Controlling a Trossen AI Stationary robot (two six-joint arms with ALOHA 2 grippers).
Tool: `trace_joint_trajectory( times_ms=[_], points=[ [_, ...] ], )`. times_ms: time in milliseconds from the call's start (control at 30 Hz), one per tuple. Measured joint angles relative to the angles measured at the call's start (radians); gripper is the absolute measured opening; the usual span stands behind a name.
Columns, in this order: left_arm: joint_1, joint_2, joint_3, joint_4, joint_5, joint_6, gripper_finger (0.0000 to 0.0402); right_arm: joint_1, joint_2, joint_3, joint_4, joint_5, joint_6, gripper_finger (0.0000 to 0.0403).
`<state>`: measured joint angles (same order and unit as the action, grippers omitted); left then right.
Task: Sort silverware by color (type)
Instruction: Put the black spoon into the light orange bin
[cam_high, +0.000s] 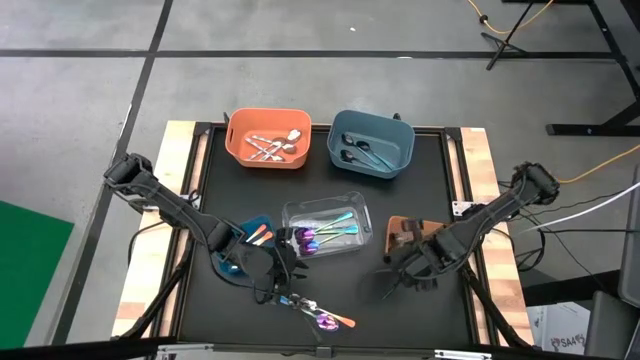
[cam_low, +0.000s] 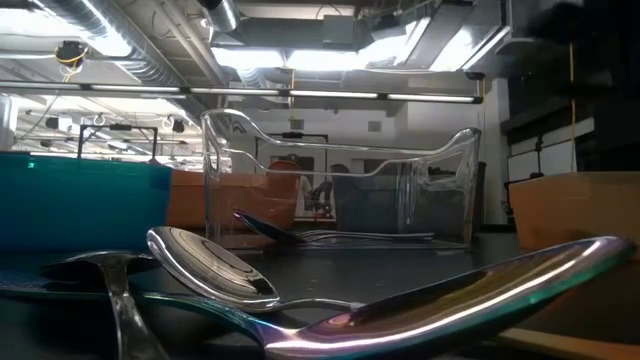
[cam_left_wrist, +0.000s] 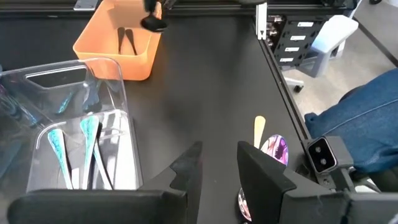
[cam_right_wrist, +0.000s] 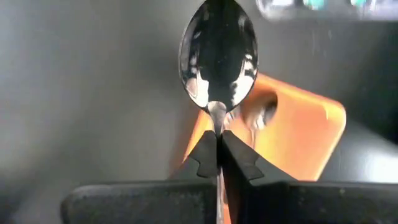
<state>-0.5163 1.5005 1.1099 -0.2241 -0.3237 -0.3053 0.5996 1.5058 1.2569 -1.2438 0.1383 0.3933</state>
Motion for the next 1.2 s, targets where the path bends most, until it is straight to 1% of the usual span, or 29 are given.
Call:
trace_joint_trajectory(
  times_ms=[133, 267, 400, 600, 700, 1000, 1200],
  points=[
    [0.0, 0.0, 0.0, 0.0, 0.0, 0.0, 0.0094, -0.02, -0.095, -0.151, 0.051, 0.004, 0.036, 0.0],
    [0.0, 0.0, 0.0, 0.003, 0.0, 0.0, 0.0094, -0.072, -0.158, -0.287, 0.115, -0.018, 0.062, 0.0],
    [0.0, 0.0, 0.0, 0.003, 0.0, 0.0, 0.0094, -0.132, -0.18, -0.393, 0.163, -0.053, 0.059, 0.0],
    [0.0, 0.0, 0.0, 0.002, 0.0, 0.0, 0.0094, -0.189, -0.18, -0.503, 0.246, -0.083, -0.032, 0.0],
    [0.0, 0.0, 0.0, 0.002, 0.0, 0.0, 0.0094, -0.204, -0.18, -0.527, 0.278, -0.098, -0.066, 0.0],
    [0.0, 0.0, 0.0, 0.001, -0.001, 0.0, 0.0094, -0.202, -0.18, -0.532, 0.326, -0.097, -0.188, 0.0002],
    [0.0, 0.0, 0.0, 0.001, -0.001, 0.0, 0.0094, -0.201, -0.18, -0.532, 0.327, -0.089, -0.197, 0.0014]
  ],
)
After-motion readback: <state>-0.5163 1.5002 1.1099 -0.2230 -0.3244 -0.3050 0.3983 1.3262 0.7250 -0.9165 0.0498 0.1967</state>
